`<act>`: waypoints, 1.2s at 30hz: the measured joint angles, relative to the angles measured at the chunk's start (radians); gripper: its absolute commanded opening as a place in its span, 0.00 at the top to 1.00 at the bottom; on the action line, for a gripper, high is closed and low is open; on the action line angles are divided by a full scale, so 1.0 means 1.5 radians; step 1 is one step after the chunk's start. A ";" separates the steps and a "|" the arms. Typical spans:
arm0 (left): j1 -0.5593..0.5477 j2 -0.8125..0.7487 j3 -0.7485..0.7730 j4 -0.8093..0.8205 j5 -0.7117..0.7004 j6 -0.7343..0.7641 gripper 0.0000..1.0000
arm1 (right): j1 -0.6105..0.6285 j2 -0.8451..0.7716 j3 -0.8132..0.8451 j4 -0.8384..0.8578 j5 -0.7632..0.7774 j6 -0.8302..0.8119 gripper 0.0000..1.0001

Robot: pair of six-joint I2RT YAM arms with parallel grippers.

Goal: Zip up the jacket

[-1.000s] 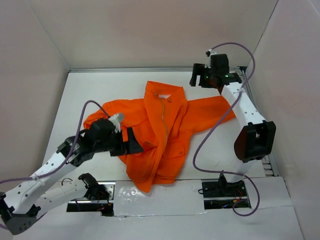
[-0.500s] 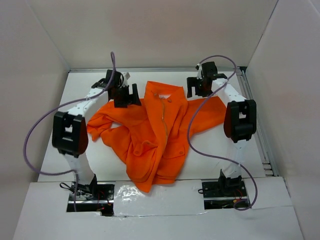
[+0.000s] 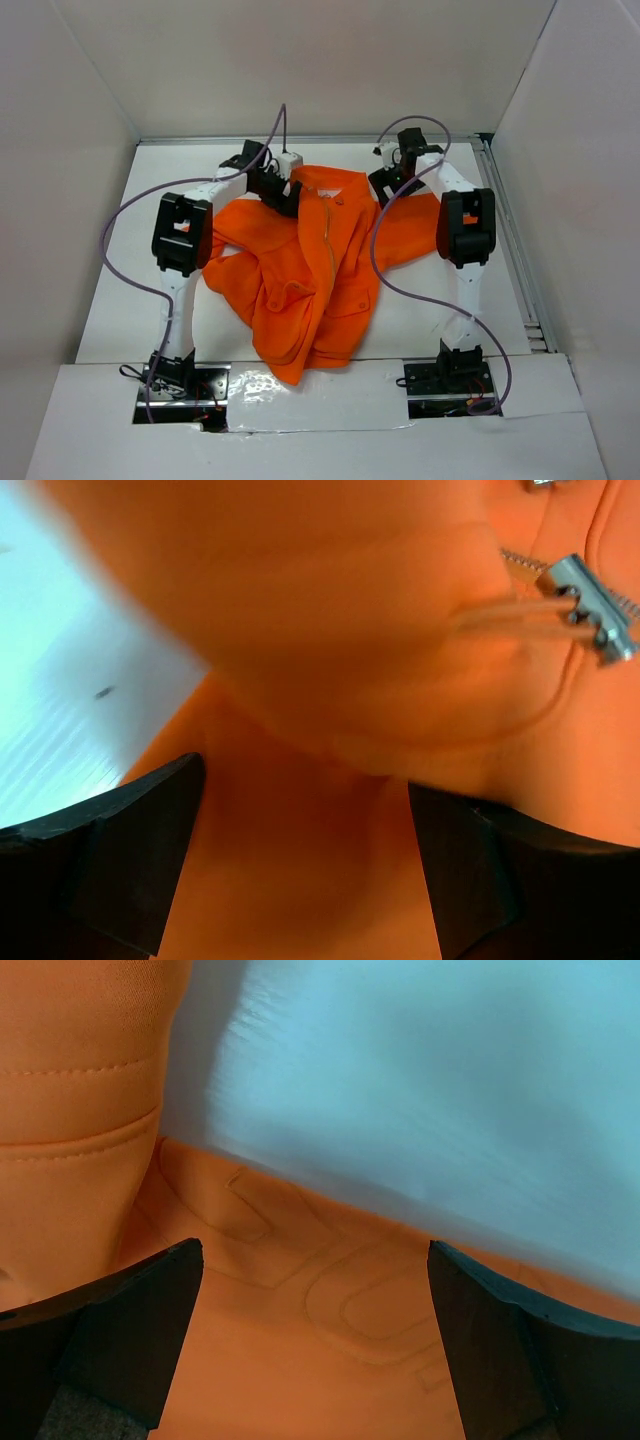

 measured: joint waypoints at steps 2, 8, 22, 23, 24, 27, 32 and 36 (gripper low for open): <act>-0.009 0.027 0.012 -0.006 0.015 0.020 0.11 | 0.002 0.031 0.035 -0.023 -0.010 -0.031 0.00; -0.016 0.029 0.004 -0.002 0.023 0.038 0.61 | 0.018 0.093 0.111 -0.064 -0.021 -0.088 0.11; 0.028 0.005 -0.014 0.018 -0.033 -0.059 1.00 | 0.017 -0.068 -0.123 0.082 0.034 0.009 1.00; 0.034 -0.007 -0.014 0.015 -0.041 -0.076 1.00 | 0.012 -0.101 -0.154 0.100 0.051 0.027 1.00; 0.039 -0.025 -0.014 0.007 -0.050 -0.094 1.00 | 0.006 -0.154 -0.189 0.121 0.075 0.055 1.00; 0.054 -0.113 -0.020 0.001 -0.077 -0.139 1.00 | -0.003 -0.278 -0.212 0.158 0.146 0.116 1.00; 0.043 -0.343 -0.047 0.009 -0.159 -0.183 1.00 | 0.012 -0.509 -0.220 0.232 0.266 0.177 1.00; 0.013 -0.527 -0.049 0.018 -0.193 -0.195 1.00 | 0.039 -0.665 -0.221 0.241 0.343 0.188 1.00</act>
